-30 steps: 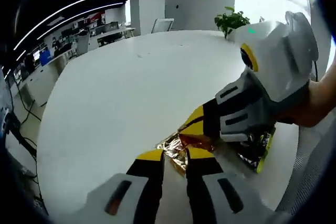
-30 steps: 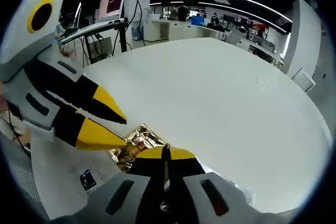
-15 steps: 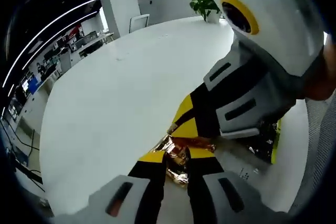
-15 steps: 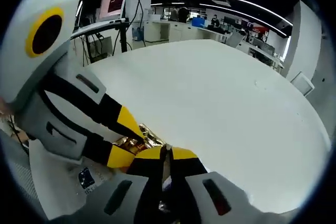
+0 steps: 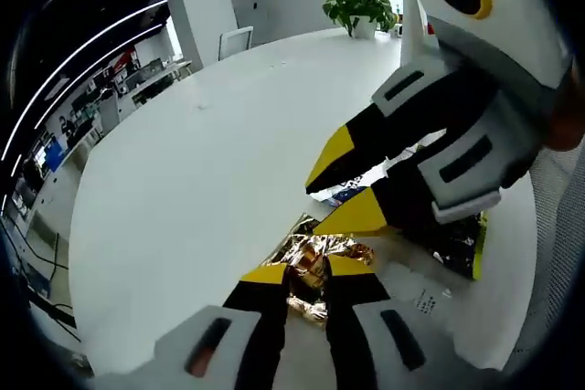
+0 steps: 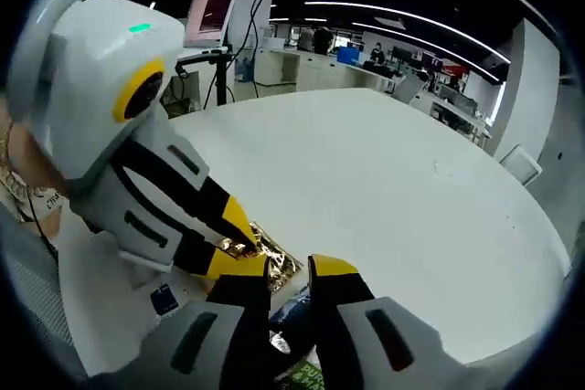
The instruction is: Arrange the skincare products in the storage area until every visible bottle or jar stands upright without overlapping.
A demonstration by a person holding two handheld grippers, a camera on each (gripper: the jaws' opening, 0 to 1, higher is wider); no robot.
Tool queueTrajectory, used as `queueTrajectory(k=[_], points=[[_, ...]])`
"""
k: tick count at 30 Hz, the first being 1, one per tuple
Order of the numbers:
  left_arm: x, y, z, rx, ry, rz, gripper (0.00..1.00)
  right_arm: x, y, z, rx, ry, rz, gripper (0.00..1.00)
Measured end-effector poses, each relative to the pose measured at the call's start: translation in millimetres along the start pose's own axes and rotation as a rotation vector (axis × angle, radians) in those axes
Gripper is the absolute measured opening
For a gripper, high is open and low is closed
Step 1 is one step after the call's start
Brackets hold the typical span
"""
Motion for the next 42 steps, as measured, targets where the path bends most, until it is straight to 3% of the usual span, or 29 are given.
queueTrajectory(k=[5,13,21,31,42], points=[[0.0,-4.6,1,0.001,-0.010,0.004,0.20,-2.2,-2,-24,-0.001,0.026,-0.006,0.19],[3.5,-10.7,-3,0.013,-0.013,-0.012,0.24,-8.7,1,-41,-0.001,0.045,0.019,0.21],[14.9,-9.9,-19,0.023,0.011,-0.056,0.33,-3.1,-7,-56,0.040,0.088,0.009,0.32],[18.8,6.8,-45,0.031,0.020,-0.088,0.45,5.3,-13,-87,0.034,0.146,-0.012,0.47],[15.3,26.3,-73,0.049,0.046,-0.156,0.58,7.3,-14,-137,-0.015,0.212,0.002,0.64]])
Point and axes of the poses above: the point that each gripper's makers call its tool centre point, and the gripper's own axes: z roughly forward along the fingers, y roughly to its right, x roughly out of its top, the point moved 3 cm from there along -z, roughly backward along the fingers, and after that the axes turned 3 degrees about -y, right-handed, at the moved point
